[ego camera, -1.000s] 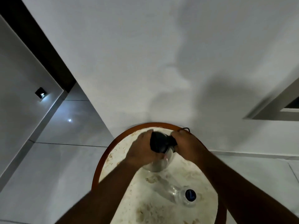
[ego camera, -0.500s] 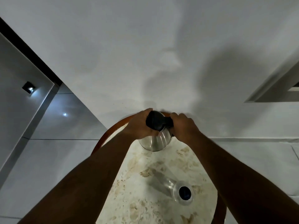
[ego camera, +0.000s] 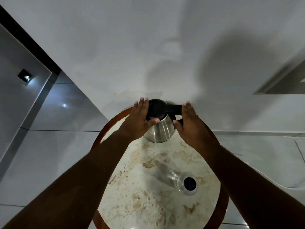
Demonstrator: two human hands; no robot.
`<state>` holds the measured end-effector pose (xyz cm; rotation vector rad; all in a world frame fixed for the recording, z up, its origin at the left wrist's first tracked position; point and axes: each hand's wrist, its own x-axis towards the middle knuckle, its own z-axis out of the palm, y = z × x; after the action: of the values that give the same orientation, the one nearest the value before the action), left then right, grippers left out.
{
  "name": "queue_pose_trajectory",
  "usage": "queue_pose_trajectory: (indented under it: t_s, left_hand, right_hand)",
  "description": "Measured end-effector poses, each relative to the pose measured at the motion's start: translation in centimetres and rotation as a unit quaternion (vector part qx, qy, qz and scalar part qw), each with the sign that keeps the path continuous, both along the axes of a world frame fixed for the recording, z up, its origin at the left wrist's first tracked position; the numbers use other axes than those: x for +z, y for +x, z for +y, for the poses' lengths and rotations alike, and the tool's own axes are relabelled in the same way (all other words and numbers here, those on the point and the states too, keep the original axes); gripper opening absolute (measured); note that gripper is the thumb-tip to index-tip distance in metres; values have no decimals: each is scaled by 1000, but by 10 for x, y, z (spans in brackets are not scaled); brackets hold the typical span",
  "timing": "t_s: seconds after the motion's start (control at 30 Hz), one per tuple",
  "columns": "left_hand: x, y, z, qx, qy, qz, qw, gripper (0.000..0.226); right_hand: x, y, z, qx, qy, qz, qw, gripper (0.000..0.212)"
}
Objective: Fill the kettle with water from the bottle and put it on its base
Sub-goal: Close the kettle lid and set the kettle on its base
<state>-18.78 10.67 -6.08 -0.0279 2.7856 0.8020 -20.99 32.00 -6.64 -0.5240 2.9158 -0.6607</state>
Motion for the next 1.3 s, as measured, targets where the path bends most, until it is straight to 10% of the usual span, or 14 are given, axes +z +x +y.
queue_pose_trajectory:
  t_s: [1.3]
  left_hand:
    - [-10,26,-24,-74,-147,-28,986,102]
  right_hand:
    - [11,14,-11,55,117,-12,991,102]
